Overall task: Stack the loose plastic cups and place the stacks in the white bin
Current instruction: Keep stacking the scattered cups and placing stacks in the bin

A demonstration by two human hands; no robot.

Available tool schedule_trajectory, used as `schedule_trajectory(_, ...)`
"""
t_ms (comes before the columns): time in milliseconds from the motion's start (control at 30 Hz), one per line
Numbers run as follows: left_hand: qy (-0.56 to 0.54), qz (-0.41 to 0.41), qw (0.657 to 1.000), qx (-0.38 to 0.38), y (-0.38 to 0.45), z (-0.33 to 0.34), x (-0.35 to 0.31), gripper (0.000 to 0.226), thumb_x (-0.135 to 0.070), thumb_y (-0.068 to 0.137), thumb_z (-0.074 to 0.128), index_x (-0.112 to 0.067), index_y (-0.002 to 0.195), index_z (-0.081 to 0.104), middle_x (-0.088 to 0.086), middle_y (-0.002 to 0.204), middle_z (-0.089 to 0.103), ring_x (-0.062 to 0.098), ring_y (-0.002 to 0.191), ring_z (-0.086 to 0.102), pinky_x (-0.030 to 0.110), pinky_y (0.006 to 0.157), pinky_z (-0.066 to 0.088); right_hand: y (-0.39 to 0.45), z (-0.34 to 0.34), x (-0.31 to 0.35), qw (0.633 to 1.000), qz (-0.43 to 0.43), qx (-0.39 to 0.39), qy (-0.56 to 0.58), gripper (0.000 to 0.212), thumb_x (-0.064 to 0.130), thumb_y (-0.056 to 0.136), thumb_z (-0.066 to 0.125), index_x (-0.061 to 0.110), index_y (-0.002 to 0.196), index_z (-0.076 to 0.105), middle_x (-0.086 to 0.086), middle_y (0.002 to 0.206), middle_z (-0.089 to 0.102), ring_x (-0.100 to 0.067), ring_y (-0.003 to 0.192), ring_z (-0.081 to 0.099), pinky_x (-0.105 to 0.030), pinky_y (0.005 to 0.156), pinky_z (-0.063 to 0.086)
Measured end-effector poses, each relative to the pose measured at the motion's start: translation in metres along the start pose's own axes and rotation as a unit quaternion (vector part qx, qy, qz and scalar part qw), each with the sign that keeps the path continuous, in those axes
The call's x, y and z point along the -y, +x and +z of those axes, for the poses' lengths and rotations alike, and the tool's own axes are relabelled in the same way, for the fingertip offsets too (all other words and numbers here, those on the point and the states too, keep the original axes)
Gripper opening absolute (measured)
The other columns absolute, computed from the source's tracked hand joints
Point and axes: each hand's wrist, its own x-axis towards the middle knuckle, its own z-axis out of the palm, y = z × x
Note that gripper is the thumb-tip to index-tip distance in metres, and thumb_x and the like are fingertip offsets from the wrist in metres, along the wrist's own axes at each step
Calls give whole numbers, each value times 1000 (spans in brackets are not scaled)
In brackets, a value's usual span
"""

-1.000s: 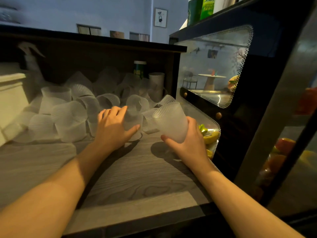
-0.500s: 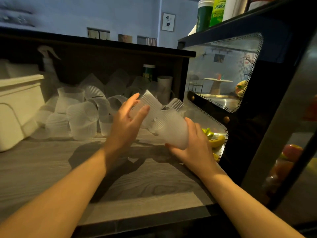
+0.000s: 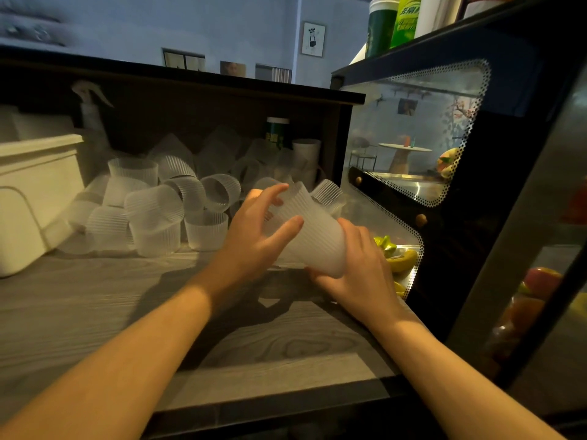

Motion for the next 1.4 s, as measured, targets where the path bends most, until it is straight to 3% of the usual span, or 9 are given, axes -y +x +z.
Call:
schedule_trajectory(200,-44,-38,987,152,-10,12,-10,77,-63,87,40,-34,154,14,-27,139,20,-6,121,35,9,85,38,-1,1,0,1000,19,-8,3,87,48,69,79,17,138,37,-2,121,49,-15,106,49,-28,78,45)
schedule_trajectory(300,-66,-57,987,136,-9,14,-15,70,-63,93,38,-35,153,17,-23,143,25,-20,109,38,3,78,39,-1,0,-2,999,31,-13,21,85,50,69,79,19,136,37,0,120,48,-14,105,48,-27,76,44)
schedule_trajectory(367,-60,-66,993,82,-6,16,-11,69,-60,90,35,-31,152,25,-12,147,35,-10,113,42,8,81,37,1,0,-3,998,53,-25,32,83,50,70,78,19,135,38,0,120,48,-14,105,47,-26,74,41)
schedule_trajectory(467,24,-75,997,1,2,18,6,69,-58,90,46,-24,148,36,-3,138,48,6,114,50,21,88,47,3,-2,-9,991,120,-59,32,82,52,70,78,17,133,39,-2,120,48,-18,105,48,-29,76,40)
schedule_trajectory(567,133,-92,987,-14,13,16,27,63,-45,92,60,-21,146,39,0,135,50,12,116,51,34,95,50,2,-3,-16,979,184,-75,46,80,56,72,74,17,131,36,-3,121,46,-21,107,49,-34,79,45)
schedule_trajectory(767,290,-38,955,46,42,38,37,73,-54,86,63,-24,147,35,1,144,40,20,130,40,38,102,41,3,-1,-17,975,203,-77,47,81,59,73,72,22,132,31,-1,123,44,-17,109,48,-36,82,51)
schedule_trajectory(967,411,-38,910,52,46,61,55,76,-66,81,60,-19,138,42,7,129,43,23,113,43,35,88,43,3,-1,-19,972,210,-81,64,77,59,71,72,25,128,33,2,119,43,-16,108,47,-40,85,51)
schedule_trajectory(1233,306,-73,949,6,43,55,60,66,-54,78,70,-13,124,49,8,121,51,23,107,47,35,86,43,4,0,-20,974,204,-74,57,78,57,72,73,21,129,34,-1,123,45,-19,110,48,-36,86,48)
schedule_trajectory(1400,206,-129,969,-46,41,48,49,67,-47,81,71,-12,133,46,8,131,45,24,114,50,35,91,45,2,-2,-17,975,202,-74,61,79,58,72,74,22,130,33,0,122,45,-18,109,49,-41,86,51)
